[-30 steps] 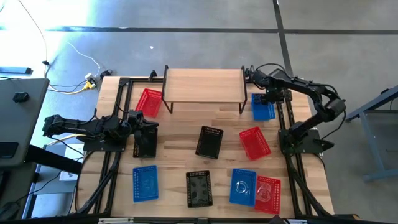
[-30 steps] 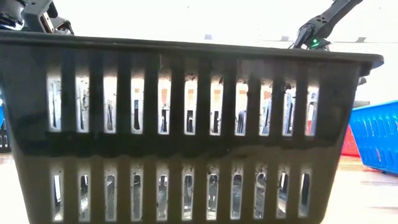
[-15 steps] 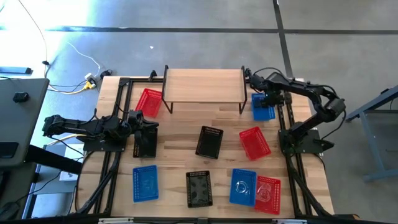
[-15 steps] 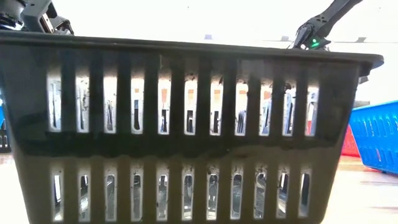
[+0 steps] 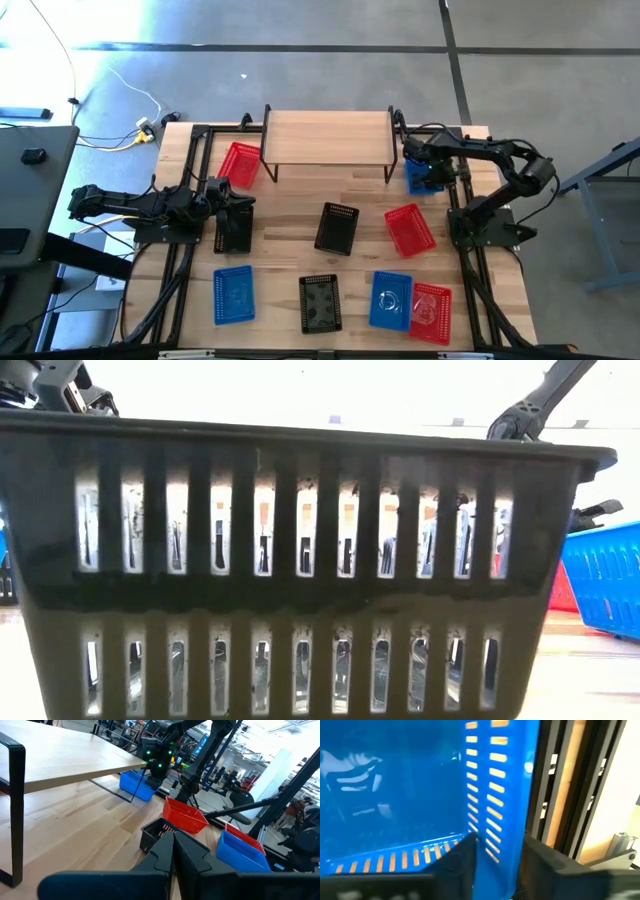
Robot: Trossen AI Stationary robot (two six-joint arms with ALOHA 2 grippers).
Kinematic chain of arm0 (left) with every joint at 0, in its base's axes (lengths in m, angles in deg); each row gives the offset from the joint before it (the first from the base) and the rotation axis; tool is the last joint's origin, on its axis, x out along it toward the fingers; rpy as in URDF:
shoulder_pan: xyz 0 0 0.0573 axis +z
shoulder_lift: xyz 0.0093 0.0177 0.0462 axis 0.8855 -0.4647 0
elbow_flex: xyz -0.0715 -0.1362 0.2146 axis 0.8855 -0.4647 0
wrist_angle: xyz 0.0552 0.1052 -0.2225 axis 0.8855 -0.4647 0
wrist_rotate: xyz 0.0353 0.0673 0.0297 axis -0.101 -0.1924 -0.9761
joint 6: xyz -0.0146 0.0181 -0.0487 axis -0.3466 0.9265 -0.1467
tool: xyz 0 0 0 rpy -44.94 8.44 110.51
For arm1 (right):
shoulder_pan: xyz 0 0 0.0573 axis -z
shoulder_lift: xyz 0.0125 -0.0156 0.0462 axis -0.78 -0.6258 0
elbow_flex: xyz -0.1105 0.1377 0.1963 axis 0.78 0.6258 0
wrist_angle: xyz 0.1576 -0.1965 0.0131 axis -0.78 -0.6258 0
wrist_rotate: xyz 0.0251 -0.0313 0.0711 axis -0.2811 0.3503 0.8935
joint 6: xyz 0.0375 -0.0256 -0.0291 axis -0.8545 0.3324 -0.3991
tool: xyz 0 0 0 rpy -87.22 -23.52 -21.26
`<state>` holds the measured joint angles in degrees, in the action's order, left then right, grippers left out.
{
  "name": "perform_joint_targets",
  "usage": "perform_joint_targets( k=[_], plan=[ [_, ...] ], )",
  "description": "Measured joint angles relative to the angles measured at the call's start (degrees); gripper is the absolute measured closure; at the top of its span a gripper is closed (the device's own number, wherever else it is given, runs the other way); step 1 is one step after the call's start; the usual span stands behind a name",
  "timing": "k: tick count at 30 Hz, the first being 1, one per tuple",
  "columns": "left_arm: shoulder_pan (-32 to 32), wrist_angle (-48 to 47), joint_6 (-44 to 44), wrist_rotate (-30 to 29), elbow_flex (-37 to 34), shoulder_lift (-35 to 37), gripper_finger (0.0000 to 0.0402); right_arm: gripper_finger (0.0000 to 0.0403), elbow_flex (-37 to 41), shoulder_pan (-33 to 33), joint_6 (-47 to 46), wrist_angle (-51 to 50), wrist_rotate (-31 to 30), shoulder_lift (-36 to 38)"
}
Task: Stack baskets on shelf by color
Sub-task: Put the top blue bin on the shelf
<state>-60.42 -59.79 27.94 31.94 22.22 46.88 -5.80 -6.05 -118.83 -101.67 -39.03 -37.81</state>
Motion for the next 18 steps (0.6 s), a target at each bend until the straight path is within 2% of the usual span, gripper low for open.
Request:
perform_joint_targets(
  k=[4, 5, 11, 18],
  plan=[
    [-0.02, 0.00, 0.00, 0.00, 0.00, 0.00, 0.0398, 0.0376, -1.19, 0.00, 1.51, -0.53, 0.78, 0.11],
    [-0.02, 0.00, 0.00, 0.00, 0.01, 0.00, 0.0398, 0.0387, -1.57, -0.03, 1.88, -0.98, 0.97, 0.23],
    [-0.02, 0.00, 0.00, 0.00, 0.00, 0.00, 0.0398, 0.0395, -4.91, 0.00, -0.26, -3.34, -0.90, 3.20],
    [-0.01, -0.02, 0.00, 0.00, 0.00, 0.00, 0.0398, 0.0403, -7.32, 0.00, -6.85, -5.52, -1.74, 12.93]
  ],
)
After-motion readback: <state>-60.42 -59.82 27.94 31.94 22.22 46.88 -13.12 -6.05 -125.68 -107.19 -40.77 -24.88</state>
